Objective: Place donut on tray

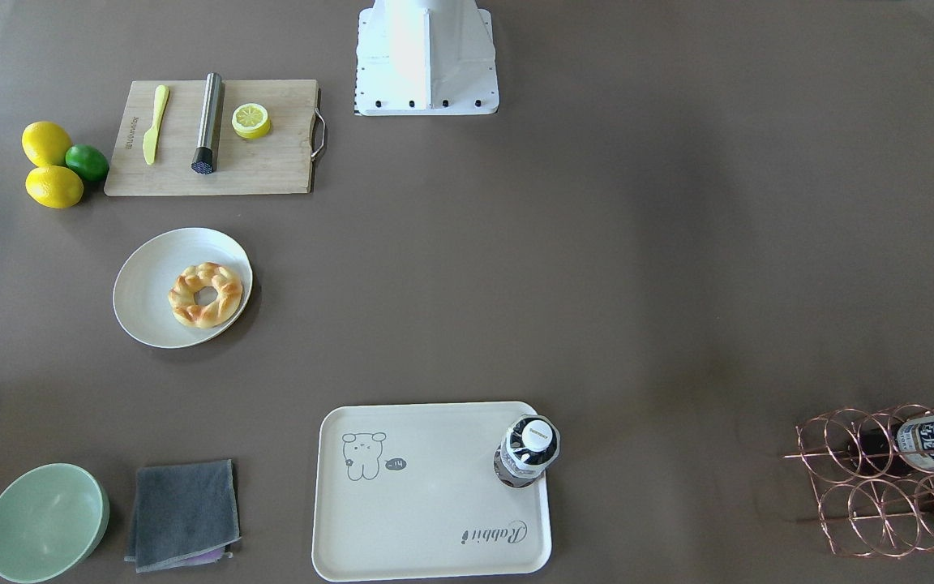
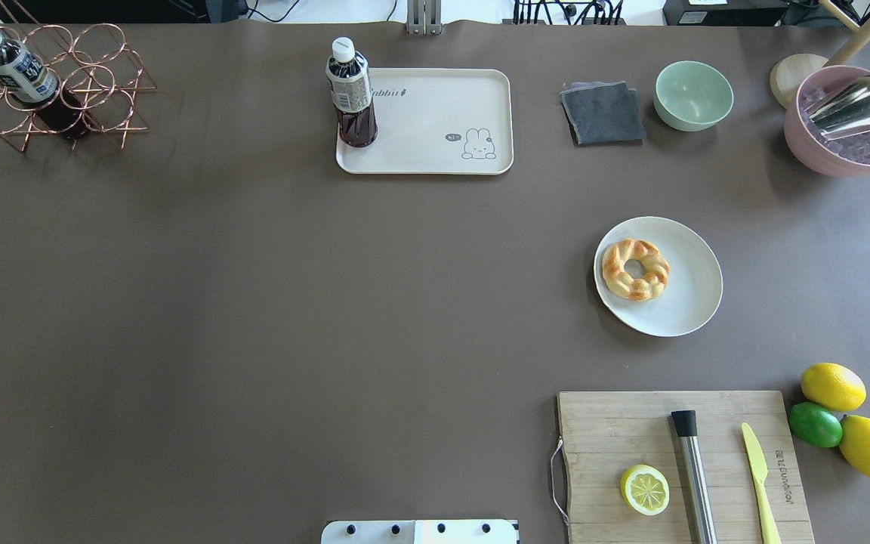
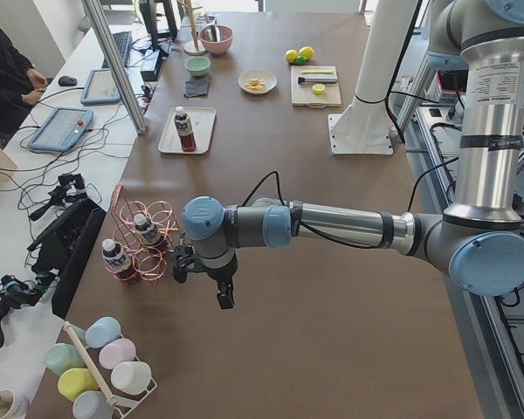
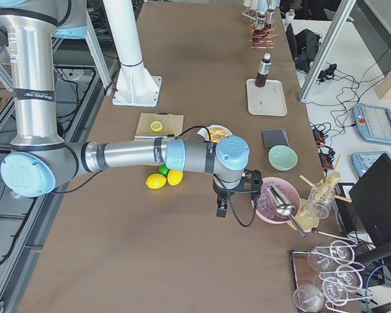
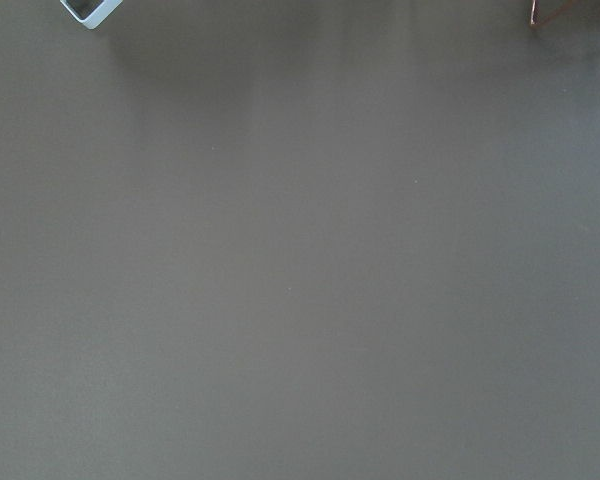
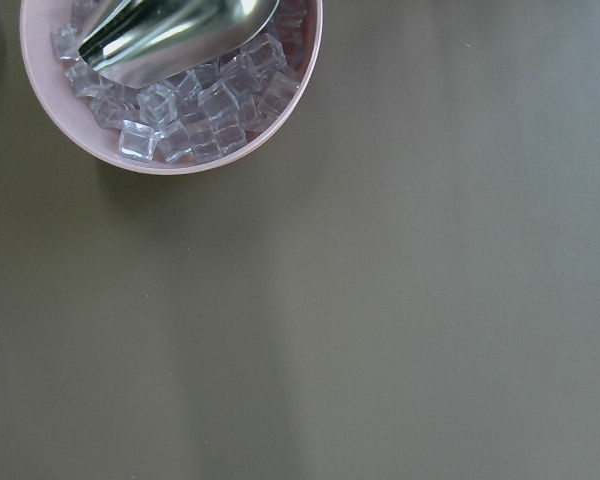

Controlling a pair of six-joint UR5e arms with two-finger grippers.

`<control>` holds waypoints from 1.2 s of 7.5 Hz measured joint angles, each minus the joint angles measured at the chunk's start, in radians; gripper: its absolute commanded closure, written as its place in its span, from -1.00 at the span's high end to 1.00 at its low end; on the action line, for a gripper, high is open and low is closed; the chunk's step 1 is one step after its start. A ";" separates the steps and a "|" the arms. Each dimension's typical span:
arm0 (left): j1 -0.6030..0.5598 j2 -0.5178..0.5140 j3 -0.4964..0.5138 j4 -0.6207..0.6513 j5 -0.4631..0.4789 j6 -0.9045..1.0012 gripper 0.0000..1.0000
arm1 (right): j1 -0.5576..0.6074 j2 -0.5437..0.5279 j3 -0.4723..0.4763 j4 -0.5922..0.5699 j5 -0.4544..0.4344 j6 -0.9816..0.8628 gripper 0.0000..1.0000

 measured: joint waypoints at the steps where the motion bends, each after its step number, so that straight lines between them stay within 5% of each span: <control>1: 0.000 0.000 0.000 0.000 0.000 0.000 0.97 | -0.002 0.006 0.011 0.005 -0.004 0.032 0.99; 3: 0.000 0.000 0.000 0.000 -0.001 -0.001 0.97 | -0.052 0.012 0.035 0.098 -0.007 0.188 0.99; 7: 0.000 0.000 0.000 0.000 0.000 -0.003 0.97 | -0.284 0.004 0.041 0.495 -0.008 0.690 1.00; 9: 0.000 0.000 0.000 0.000 0.000 -0.004 0.97 | -0.400 0.004 0.041 0.638 -0.032 0.792 1.00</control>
